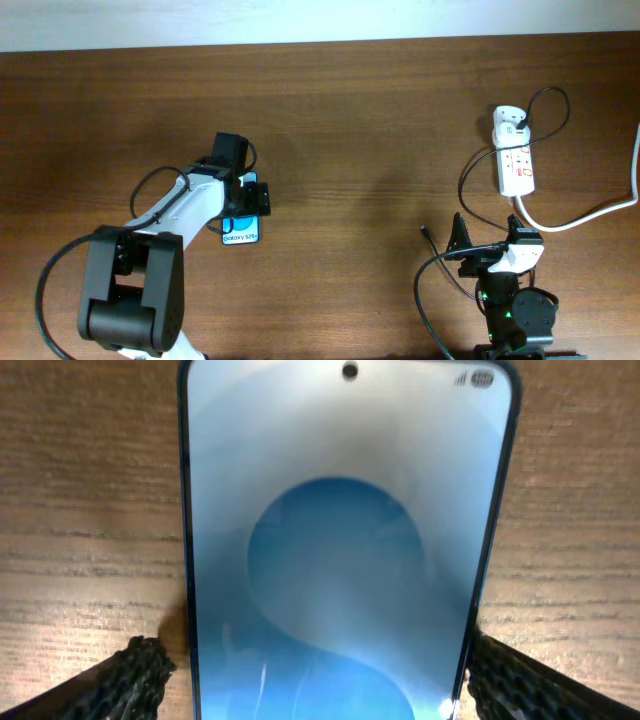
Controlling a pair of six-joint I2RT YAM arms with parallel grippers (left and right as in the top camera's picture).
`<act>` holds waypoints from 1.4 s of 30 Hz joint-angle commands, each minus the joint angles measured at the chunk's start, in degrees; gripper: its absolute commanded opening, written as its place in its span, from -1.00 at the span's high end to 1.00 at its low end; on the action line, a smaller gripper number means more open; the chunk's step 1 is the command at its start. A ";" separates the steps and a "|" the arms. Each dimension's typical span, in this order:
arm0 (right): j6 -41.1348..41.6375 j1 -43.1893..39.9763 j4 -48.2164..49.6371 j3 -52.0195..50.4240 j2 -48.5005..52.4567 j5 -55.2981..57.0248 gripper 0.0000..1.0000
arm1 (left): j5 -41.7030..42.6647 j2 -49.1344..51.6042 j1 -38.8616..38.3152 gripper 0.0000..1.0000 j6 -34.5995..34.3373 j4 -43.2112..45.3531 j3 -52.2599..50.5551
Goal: Plug charger to phone and switch on socket
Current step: 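Lift the phone with the left gripper and tilt it upright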
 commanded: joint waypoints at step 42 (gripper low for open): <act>-0.44 0.57 -0.31 -0.31 -0.33 -0.11 -0.97 | 19.50 -32.39 0.00 -0.10 -17.38 -24.94 8.92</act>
